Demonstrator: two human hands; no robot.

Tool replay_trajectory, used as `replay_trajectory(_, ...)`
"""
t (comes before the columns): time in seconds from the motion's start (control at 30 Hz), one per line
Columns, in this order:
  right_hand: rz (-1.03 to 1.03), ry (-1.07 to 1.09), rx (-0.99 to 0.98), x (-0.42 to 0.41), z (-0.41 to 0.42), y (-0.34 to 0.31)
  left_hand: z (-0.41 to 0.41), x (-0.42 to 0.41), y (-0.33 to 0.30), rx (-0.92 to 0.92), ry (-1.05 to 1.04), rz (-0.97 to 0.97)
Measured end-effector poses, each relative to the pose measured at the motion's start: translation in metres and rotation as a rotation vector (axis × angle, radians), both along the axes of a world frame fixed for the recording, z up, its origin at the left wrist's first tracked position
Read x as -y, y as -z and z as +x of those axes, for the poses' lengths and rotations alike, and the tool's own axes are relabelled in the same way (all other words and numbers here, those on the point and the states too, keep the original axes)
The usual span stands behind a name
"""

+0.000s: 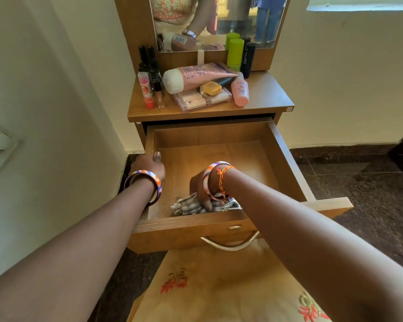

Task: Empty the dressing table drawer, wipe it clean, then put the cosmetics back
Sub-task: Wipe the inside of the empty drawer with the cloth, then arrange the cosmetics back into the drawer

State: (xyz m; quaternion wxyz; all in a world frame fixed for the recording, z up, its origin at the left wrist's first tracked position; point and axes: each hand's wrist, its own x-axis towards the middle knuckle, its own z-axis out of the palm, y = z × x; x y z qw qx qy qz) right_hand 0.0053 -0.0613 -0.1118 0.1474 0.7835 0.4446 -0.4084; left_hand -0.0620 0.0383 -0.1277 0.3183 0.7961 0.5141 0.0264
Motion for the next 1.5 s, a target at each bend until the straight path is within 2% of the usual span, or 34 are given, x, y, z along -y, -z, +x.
replay_trajectory(0.13, 0.206, 0.035, -0.143, -0.011, -0.015, 0.009, -0.002, -0.002, 0.000, -0.008, 0.006, 0.014)
replay_trajectory(0.23, 0.285, 0.034, -0.243, -0.009, -0.021, 0.010, -0.003, -0.002, -0.001, -0.007, -0.006, 0.003)
replay_trajectory(0.33, 0.429, 0.225, -0.486, 0.017, -0.003, -0.001, -0.003, -0.003, -0.006, 0.011, -0.043, -0.060)
replay_trajectory(0.37, 0.497, 0.325, -0.599, 0.029, 0.004, -0.006, -0.003, -0.005, -0.006, 0.018, -0.043, -0.086)
replay_trajectory(0.43, 0.638, 0.534, -0.967, 0.052, 0.017, -0.013, -0.004, -0.007, -0.008, 0.033, -0.037, -0.119)
replay_trajectory(0.5, 0.793, 0.657, -1.269, 0.071, 0.027, -0.019, -0.009, -0.002, -0.010, 0.039, -0.043, -0.095)
replay_trajectory(0.63, 0.996, 0.753, -1.374, 0.100, 0.031, -0.026, -0.012, 0.013, -0.021, 0.045, 0.120, 0.137)
replay_trajectory(0.7, 1.060, 0.830, -1.390, 0.111, 0.030, -0.030, -0.011, 0.028, -0.037, 0.179, 0.218, 0.066)
replay_trajectory(0.83, 1.122, 0.954, -1.389, 0.120, 0.032, -0.038, -0.013, 0.073, -0.074, 0.537, 0.323, -0.711)
replay_trajectory(0.9, 1.118, 0.964, -1.301, 0.122, 0.033, -0.045, -0.007, 0.086, -0.079, 0.614, 0.368, -0.794)
replay_trajectory(1.0, 1.168, 0.912, -0.872, 0.129, 0.035, -0.056, 0.011, 0.102, -0.083, 0.622, 0.403, -0.647)
replay_trajectory(1.07, 1.196, 0.997, -0.629, 0.138, 0.043, -0.061, 0.027, 0.110, -0.082, 0.636, 0.428, -0.577)
replay_trajectory(1.2, 1.289, 1.286, -0.526, 0.152, 0.084, -0.067, 0.068, 0.115, -0.084, 0.662, 0.484, -0.446)
replay_trajectory(1.3, 1.371, 1.474, -0.335, 0.147, 0.121, -0.073, 0.103, 0.114, -0.091, 0.638, 0.550, -0.318)
replay_trajectory(1.5, 1.463, 1.483, -0.126, 0.120, 0.174, -0.076, 0.151, 0.115, -0.103, 0.475, 0.706, 0.157)
